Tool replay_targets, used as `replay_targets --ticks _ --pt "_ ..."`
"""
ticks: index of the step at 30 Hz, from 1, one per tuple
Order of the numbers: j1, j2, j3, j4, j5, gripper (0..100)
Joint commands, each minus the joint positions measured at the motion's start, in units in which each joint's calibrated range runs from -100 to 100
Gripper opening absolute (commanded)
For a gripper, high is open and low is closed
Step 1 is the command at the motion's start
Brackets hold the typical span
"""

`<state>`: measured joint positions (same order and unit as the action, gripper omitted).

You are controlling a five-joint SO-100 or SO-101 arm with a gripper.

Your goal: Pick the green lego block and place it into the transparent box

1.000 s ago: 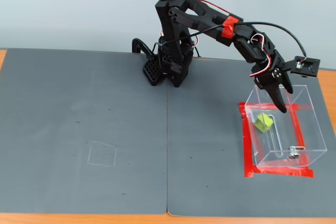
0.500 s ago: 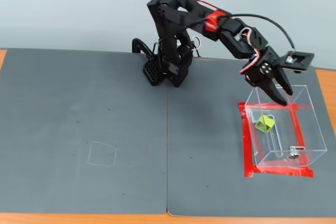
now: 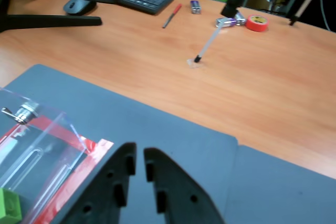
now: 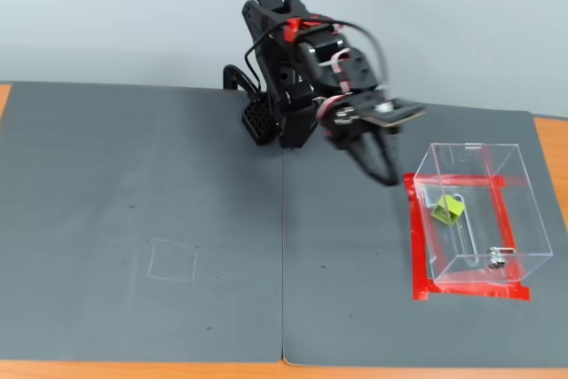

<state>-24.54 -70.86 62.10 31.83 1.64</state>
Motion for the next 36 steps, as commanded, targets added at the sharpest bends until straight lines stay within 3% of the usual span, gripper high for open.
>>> replay_targets --ticks 1,7,17,29,36 --pt "3.1 -11.1 9.6 -1.0 0.1 2" --pt "9.0 -27.6 27.7 -0.4 0.1 2" --pt "17.5 -28.5 36.9 -0.2 0.1 2" --pt "19.8 -28.6 37.6 14.1 0.1 2" --pt "19.8 -28.6 37.6 17.0 0.1 2"
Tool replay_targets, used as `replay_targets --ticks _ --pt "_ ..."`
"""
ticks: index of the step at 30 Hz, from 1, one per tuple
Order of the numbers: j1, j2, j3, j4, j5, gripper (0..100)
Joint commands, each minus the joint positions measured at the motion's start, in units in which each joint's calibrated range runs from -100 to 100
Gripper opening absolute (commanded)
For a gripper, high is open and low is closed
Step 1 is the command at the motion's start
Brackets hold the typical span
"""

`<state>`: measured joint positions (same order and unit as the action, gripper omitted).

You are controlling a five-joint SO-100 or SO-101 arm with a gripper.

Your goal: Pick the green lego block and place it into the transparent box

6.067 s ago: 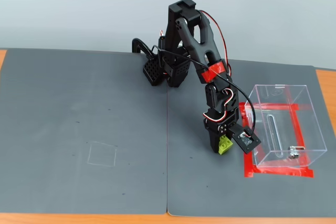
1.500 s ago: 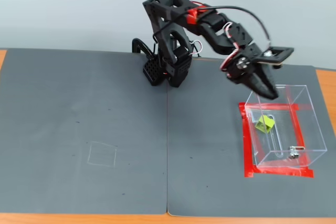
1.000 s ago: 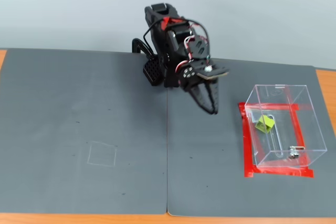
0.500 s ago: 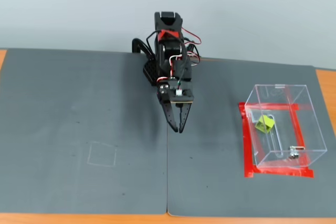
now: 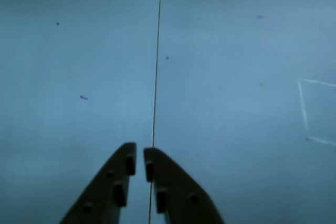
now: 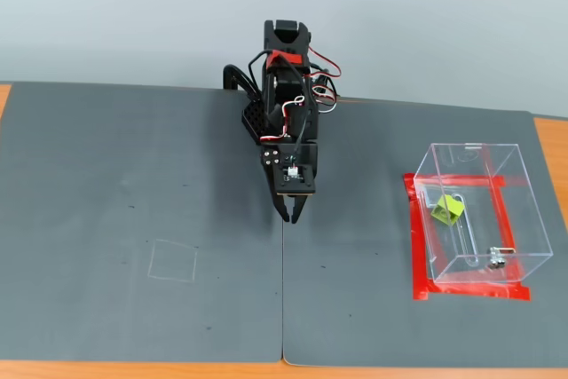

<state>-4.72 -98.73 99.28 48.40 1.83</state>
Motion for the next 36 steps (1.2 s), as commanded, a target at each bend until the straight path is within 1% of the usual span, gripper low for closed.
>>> replay_targets --ticks 1,7,36 --pt "0.0 -0.7 0.4 0.4 0.3 2" --pt "-0.5 -0.5 0.4 2.1 0.4 2" --pt "-0.5 -0.5 0.4 2.1 0.4 2"
